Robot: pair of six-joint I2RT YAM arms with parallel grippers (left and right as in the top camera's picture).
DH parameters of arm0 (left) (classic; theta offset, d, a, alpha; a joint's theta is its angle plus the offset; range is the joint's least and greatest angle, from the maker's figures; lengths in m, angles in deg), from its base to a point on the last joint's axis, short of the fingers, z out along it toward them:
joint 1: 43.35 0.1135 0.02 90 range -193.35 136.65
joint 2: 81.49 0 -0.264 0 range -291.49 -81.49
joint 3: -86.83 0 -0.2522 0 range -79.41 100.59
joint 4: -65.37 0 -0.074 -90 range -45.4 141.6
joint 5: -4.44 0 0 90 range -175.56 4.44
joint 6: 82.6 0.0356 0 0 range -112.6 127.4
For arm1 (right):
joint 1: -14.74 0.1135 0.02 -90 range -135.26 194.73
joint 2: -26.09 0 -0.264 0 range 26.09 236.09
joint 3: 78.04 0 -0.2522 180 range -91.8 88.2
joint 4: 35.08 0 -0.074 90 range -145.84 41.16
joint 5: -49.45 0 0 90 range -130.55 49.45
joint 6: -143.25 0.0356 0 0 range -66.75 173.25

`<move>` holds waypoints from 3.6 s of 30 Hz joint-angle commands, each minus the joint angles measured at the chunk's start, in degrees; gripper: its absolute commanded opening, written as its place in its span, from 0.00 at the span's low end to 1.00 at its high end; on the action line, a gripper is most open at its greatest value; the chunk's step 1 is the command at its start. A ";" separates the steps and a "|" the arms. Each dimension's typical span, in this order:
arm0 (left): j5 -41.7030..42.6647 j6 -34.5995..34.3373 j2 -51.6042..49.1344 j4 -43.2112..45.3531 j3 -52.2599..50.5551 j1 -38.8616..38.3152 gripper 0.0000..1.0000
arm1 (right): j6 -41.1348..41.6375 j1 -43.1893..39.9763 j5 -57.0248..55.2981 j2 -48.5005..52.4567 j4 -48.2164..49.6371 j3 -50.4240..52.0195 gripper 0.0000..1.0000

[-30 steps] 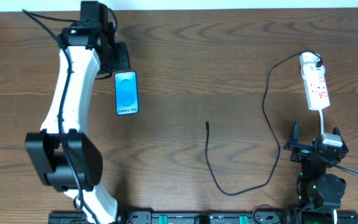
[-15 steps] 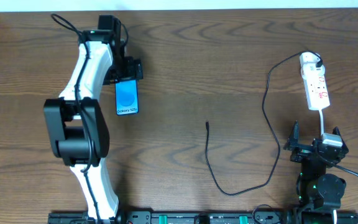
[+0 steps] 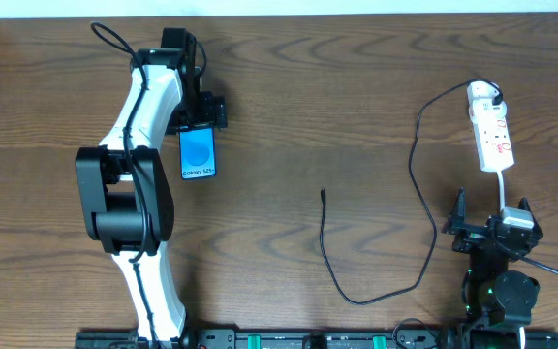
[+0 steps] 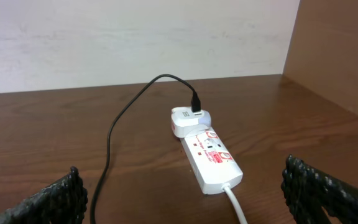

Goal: Plug charger to phone and switch on socket
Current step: 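Lower the left gripper onto the phone's top edge, then close the left gripper on the phone's long sides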

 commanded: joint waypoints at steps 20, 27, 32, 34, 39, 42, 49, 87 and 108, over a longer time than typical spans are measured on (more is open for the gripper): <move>-2.89 -0.15 -0.87 3.76 -4.59 0.09 0.98 | -0.46 0.33 -0.87 -0.33 -0.20 0.07 0.99; -2.86 -0.59 -0.87 5.57 -6.36 0.09 0.98 | -0.46 0.33 -0.85 -0.33 -0.20 0.07 0.99; -2.89 -0.59 -1.01 5.68 -6.56 0.07 0.98 | -0.46 0.33 -0.85 -0.33 -0.20 0.07 0.99; -2.91 -0.59 -1.01 5.70 -6.56 0.07 0.98 | -0.46 0.35 -0.85 -0.33 -0.20 0.07 0.99; -2.95 -0.59 -1.09 5.70 -6.60 0.07 0.98 | -0.46 0.33 -0.87 -0.33 -0.20 0.07 0.99; -3.08 -0.83 -1.09 5.70 -6.60 0.07 0.98 | -0.46 0.33 -0.85 -0.33 -0.20 0.07 0.99; -6.29 -4.11 -1.09 5.73 -6.60 0.07 0.98 | -0.46 0.33 -0.85 -0.33 -0.20 0.07 0.99; -3.65 -1.38 -1.20 9.14 -10.16 0.02 0.98 | -0.46 0.35 -0.85 -0.33 -0.20 0.07 0.99; -1.75 -0.76 -1.20 10.16 -11.98 0.02 0.98 | -0.46 0.33 -0.87 -0.33 -0.20 0.07 0.99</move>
